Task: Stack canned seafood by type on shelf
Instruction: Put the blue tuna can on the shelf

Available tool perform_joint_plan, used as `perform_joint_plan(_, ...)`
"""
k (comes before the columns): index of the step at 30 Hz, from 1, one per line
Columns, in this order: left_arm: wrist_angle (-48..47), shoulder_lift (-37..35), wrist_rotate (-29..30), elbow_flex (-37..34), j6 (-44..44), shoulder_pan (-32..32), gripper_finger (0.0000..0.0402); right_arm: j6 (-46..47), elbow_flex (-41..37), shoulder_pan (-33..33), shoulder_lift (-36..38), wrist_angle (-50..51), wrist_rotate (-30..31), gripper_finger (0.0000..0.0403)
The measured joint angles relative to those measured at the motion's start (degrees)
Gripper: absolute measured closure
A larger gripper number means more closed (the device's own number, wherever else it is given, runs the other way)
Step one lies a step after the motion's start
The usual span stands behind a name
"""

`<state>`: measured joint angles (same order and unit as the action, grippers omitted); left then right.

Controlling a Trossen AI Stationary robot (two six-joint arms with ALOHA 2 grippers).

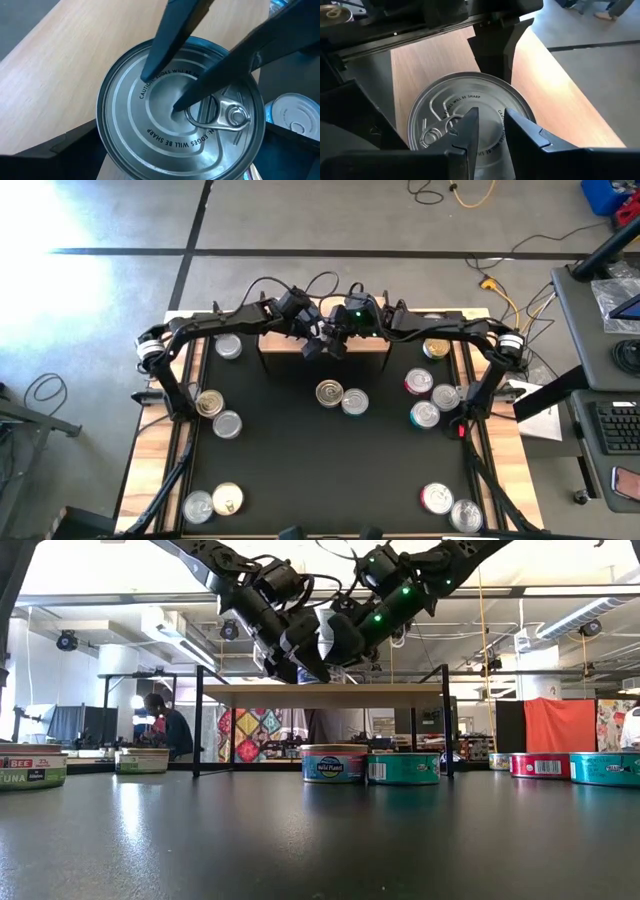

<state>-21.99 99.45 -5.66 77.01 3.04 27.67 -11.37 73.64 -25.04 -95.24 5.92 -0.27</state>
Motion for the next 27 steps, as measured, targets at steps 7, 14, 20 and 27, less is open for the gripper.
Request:
perform_joint_plan(7, 0.12, 0.27, 0.65, 0.0, 1.43, -0.32, 0.0002, -1.3, 0.66, -0.09, 0.02, 0.21, 0.04, 0.0301)
perform_joint_plan(14, -1.69, 0.22, 0.65, 0.16, 2.17, -0.52, 0.0002, -5.21, 0.72, -0.07, -2.9, -1.21, -0.2, 0.0311)
perform_joint_plan(20, -3.0, 0.07, 0.22, 0.73, 3.36, -0.52, 0.0002, -6.19, 0.79, 0.0, -2.23, 1.14, -0.17, 0.0323)
perform_joint_plan(27, -5.64, 0.2, 0.44, 2.72, 4.9, -0.39, 0.0002, -7.75, 1.1, -0.04, -1.77, 3.56, -0.22, 0.0314)
